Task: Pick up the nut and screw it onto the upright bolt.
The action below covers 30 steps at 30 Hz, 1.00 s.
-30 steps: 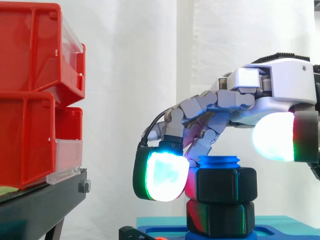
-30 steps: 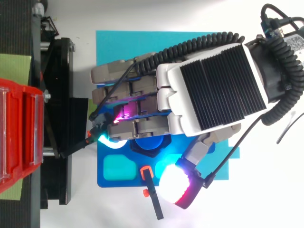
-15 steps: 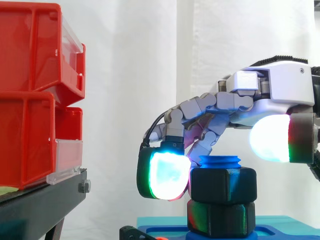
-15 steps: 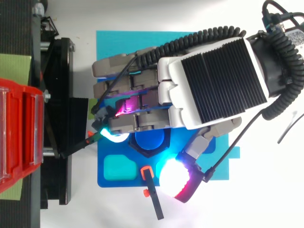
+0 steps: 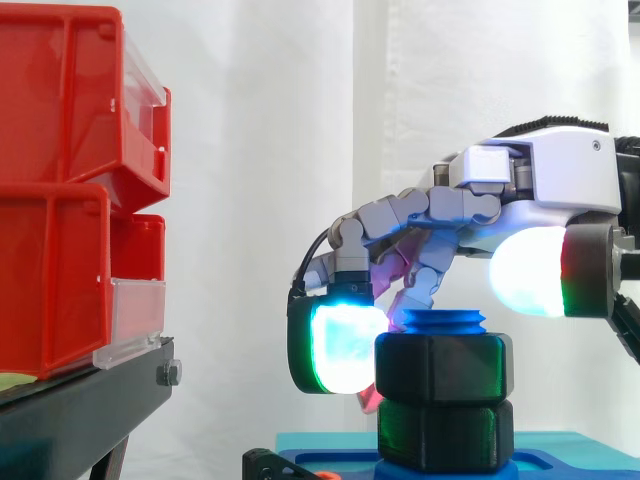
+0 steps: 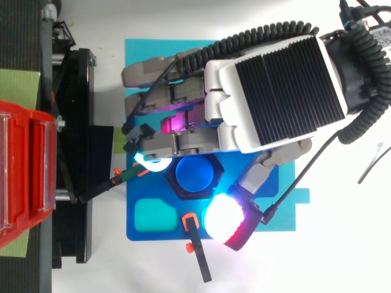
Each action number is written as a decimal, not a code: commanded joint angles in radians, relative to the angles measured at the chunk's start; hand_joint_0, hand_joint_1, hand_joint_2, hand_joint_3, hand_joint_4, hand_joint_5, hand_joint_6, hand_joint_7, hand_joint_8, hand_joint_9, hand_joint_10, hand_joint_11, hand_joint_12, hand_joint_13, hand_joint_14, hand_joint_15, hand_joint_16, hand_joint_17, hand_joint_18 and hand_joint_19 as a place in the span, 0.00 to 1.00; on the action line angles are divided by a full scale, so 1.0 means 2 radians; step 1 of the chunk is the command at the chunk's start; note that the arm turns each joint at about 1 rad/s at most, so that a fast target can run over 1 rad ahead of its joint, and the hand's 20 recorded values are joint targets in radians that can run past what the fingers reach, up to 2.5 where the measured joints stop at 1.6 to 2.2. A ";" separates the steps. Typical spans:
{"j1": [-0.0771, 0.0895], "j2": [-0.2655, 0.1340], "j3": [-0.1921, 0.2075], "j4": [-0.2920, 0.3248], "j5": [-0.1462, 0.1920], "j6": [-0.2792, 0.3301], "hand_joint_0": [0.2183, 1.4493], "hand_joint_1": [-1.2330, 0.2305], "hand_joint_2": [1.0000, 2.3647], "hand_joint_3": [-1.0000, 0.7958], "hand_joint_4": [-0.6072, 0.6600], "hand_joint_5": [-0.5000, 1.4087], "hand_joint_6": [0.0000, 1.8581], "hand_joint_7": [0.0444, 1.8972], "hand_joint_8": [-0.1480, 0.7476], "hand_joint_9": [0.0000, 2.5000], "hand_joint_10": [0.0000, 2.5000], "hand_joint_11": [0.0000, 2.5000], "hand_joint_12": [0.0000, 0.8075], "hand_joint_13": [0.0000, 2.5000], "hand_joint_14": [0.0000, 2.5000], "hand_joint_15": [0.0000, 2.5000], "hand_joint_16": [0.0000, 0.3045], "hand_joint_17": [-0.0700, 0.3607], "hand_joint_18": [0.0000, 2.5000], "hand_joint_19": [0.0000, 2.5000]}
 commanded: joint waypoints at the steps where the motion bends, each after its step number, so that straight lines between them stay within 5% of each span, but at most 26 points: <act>1: -0.003 0.000 0.000 -0.002 0.000 0.000 0.19 0.74 0.00 0.28 0.62 0.26 0.27 0.74 0.49 0.47 0.00 0.01 0.44 0.26 0.00 0.00 0.15 0.40 0.16 0.00; 12: -0.006 0.000 0.000 -0.003 -0.001 0.000 0.19 0.74 0.00 0.28 0.60 0.29 0.27 0.77 0.48 0.53 0.00 0.02 0.42 0.29 0.00 0.00 0.14 0.39 0.19 0.00; 17: -0.008 0.000 0.000 -0.002 -0.001 -0.001 0.20 0.73 0.00 0.28 0.57 0.31 0.27 0.78 0.40 0.65 0.00 0.04 0.36 0.38 0.00 0.00 0.12 0.35 0.28 0.01; 30: -0.011 0.000 0.000 0.000 -0.003 0.000 0.19 0.76 0.00 0.28 0.59 0.31 0.27 0.80 0.44 0.72 0.00 0.04 0.33 0.42 0.00 0.00 0.11 0.34 0.33 0.02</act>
